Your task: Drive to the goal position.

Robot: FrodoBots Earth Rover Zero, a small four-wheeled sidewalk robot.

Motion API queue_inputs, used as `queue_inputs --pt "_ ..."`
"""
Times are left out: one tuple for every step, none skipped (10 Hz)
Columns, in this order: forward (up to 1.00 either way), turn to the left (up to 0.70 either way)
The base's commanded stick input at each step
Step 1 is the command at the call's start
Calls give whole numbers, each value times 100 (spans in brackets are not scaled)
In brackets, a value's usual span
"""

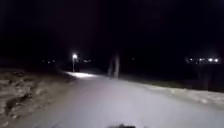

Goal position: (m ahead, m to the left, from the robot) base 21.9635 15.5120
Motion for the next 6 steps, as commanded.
queue_inputs --pt "70 0" --pt "70 0" --pt "70 16" --pt "70 35" --pt "70 35" --pt "70 35"
